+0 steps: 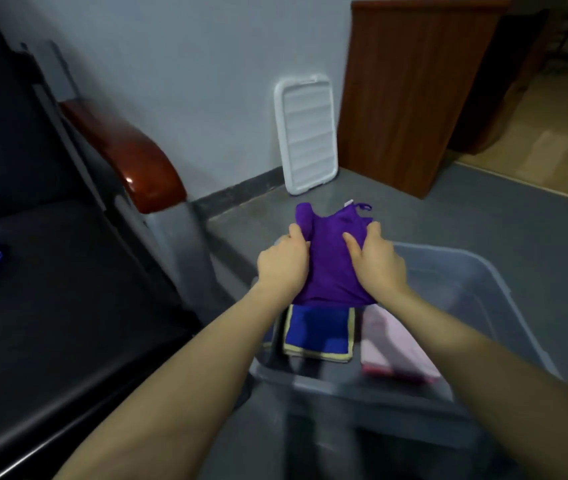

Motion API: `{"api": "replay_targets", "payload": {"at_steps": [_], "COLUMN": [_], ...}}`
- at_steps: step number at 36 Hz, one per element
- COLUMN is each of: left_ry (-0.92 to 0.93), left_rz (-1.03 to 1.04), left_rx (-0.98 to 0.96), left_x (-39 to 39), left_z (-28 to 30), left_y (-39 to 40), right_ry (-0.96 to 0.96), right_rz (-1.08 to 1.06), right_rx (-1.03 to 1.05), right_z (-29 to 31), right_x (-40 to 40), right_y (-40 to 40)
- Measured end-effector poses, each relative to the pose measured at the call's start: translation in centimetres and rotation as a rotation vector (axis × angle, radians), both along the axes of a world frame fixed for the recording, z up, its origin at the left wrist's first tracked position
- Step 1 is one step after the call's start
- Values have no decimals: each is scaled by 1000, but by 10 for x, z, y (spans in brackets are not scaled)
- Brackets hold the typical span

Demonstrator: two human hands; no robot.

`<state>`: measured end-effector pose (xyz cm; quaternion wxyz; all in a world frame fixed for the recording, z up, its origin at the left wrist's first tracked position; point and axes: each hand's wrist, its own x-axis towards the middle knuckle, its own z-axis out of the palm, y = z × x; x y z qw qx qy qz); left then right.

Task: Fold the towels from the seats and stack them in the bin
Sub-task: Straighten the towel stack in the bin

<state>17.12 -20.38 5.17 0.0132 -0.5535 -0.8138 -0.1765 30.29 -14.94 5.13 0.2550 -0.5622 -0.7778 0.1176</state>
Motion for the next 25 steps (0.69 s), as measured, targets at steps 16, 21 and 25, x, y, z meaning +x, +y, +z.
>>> {"api": "replay_targets", "payload": {"at_steps": [16,21,25], "left_ry": [-3,-80,-144], "left_rz": [58,92,108], "left_rx": [-415,-525,-594], "left_x": [-5,-14,-12], "left_z": [-174,-212,-231], "left_y": [97,111,115], "right_ry": [199,237,219], "right_rz": [152,157,179], "right_rx": [-484,-533,-531], "right_z": [-193,-234,-261], "right_x": [14,1,-4], "right_y": [97,101,99]}}
